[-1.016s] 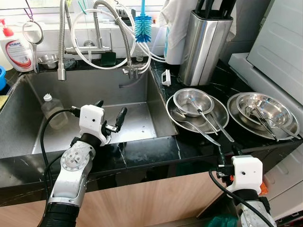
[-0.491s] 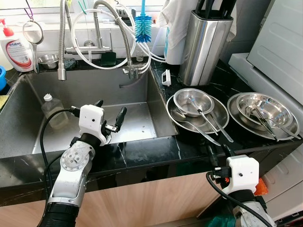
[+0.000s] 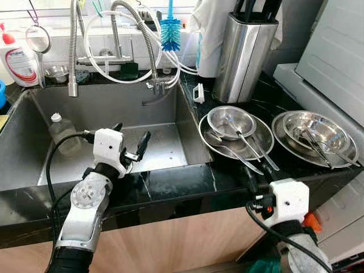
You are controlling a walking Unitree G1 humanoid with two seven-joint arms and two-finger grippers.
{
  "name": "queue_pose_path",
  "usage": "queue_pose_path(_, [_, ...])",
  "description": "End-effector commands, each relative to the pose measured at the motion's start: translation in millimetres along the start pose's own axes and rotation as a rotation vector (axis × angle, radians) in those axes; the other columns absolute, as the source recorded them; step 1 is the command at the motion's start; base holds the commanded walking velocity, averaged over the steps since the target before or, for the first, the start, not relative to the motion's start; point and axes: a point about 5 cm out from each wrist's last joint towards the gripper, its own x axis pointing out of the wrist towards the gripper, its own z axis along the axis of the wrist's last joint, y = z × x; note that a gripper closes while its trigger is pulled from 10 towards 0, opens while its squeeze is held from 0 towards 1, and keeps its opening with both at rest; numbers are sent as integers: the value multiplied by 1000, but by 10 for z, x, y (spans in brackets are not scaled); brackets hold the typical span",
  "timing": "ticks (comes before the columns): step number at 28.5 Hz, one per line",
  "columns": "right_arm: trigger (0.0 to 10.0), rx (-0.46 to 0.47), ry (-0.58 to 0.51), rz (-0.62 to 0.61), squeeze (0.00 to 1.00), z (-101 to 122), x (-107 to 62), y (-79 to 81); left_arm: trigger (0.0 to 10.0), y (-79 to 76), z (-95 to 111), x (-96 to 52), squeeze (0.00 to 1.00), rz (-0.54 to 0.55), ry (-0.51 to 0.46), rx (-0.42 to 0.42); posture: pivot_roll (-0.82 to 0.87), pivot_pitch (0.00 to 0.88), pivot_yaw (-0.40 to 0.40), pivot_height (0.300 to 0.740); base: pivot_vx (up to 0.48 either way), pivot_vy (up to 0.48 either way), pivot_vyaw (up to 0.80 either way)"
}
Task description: Kitchen organization
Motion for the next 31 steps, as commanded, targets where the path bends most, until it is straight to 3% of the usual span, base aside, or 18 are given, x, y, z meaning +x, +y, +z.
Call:
queue_pose_path(1, [10000,1,0,-1,0,-2,4,-4,10000,55,65,-25,0,25,-25,17,37,0,-44,740,0,0,0])
queue_pose_path(13, [10000,-15,-10,10,0,-16,42,30,10000,141,112,-164,0,64,-22,29,46,0,-39,740,0,0,0])
queue_pose_path(31, [10000,-41,-27,50,0,2,136,102,10000,144,75,-165,0,77,4,24,45,0,-47,740,0,0,0])
